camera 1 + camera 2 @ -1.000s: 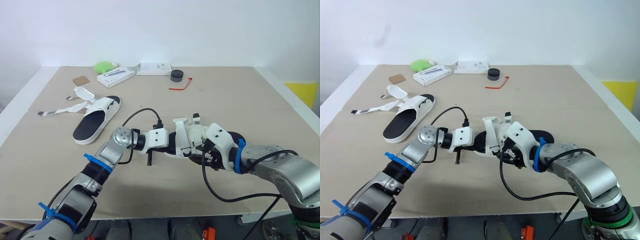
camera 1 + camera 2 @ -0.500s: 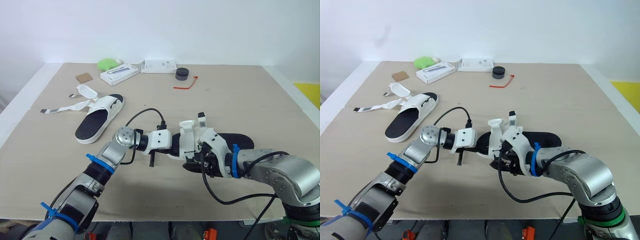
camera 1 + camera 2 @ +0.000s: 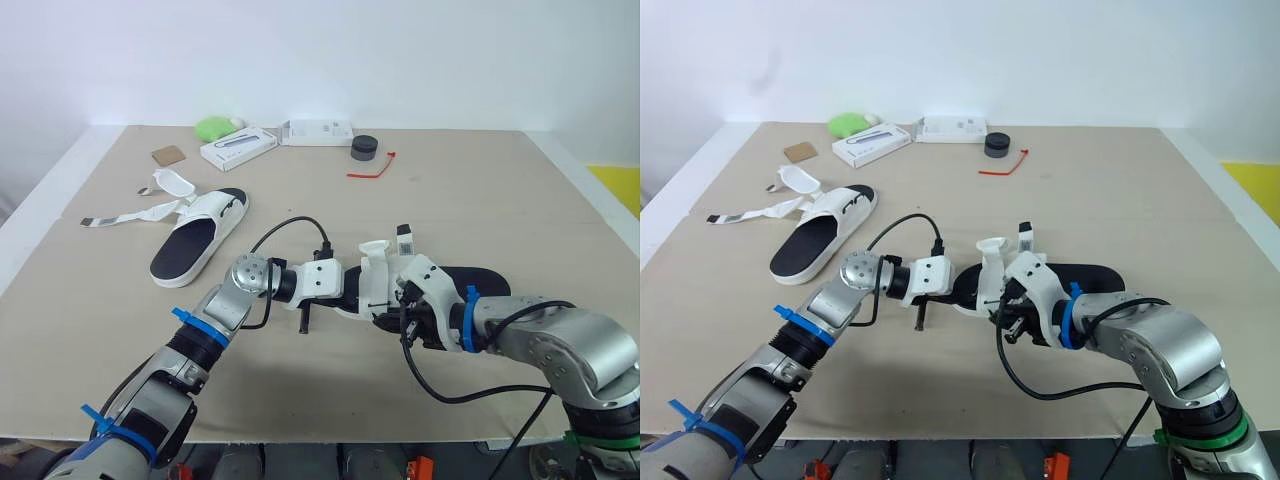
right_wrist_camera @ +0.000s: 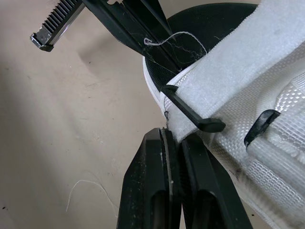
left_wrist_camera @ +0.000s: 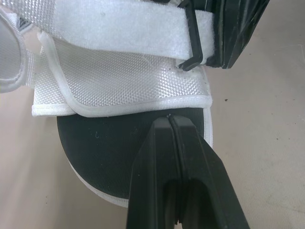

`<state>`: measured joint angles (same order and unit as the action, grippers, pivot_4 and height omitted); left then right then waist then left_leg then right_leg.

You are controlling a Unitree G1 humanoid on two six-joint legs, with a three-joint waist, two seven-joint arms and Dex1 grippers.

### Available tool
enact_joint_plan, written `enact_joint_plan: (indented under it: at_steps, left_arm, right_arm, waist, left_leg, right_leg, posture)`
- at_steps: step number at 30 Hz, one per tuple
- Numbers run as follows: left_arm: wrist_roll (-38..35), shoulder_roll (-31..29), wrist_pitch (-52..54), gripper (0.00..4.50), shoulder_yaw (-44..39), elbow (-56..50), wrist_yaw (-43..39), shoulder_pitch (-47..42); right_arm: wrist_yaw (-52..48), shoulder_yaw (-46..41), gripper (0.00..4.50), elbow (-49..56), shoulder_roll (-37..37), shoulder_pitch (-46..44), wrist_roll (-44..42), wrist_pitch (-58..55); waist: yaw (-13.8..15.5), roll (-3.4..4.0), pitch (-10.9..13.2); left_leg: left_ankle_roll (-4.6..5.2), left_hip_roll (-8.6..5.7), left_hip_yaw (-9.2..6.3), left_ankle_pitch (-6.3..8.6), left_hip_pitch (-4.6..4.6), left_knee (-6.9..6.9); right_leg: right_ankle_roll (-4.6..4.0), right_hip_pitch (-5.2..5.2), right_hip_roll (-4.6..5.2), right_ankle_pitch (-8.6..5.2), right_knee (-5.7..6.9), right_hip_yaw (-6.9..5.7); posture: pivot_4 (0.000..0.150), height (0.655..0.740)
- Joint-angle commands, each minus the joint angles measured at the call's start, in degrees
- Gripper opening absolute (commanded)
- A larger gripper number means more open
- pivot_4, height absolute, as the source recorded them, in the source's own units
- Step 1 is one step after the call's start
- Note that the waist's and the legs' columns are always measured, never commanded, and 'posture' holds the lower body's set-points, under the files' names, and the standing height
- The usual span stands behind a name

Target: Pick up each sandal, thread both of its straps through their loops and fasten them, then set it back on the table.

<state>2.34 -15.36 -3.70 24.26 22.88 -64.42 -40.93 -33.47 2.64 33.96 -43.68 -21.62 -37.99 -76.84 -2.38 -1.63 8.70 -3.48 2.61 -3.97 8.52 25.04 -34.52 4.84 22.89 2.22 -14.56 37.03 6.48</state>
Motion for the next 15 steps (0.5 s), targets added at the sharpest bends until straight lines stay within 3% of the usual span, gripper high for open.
enact_joint_plan:
  at_steps: [1,5,15]
  left_arm:
    - [2.95,0.21,1.33,0.00,3.11,2.29,-0.05,1.64]
    - [2.92,0.24,1.23,0.00,2.97,2.41,-0.10,1.45]
    - [2.84,0.48,1.28,0.00,3.06,2.46,0.18,1.33]
  right_arm:
    - [-5.34,-4.24,0.07,2.13,-1.01,0.73,-6.06,0.35]
    - [-14.77,-7.75,0.07,4.51,-5.49,3.32,-13.72,2.15]
    - [-18.95,-3.47,0.07,0.62,-6.89,0.70,-13.39,7.24]
  waist:
    - [0.12,0.00,0.00]
    - [0.36,0.04,0.04]
    - [0.36,0.05,0.06]
  left_leg:
    - [0.00,0.00,0.00,0.00,0.00,0.00]
    - [-0.01,-0.03,0.00,0.05,0.07,0.03]
    - [0.04,-0.02,-0.04,0.15,0.05,0.08]
  right_leg:
    - [0.00,0.00,0.00,0.00,0.00,0.00]
    - [0.04,0.03,0.01,-0.11,0.00,0.00]
    - [0.03,0.04,-0.04,-0.25,0.00,-0.02]
  posture:
    - [0.150,0.7400]
    - [0.150,0.7400]
    - [0.150,0.7400]
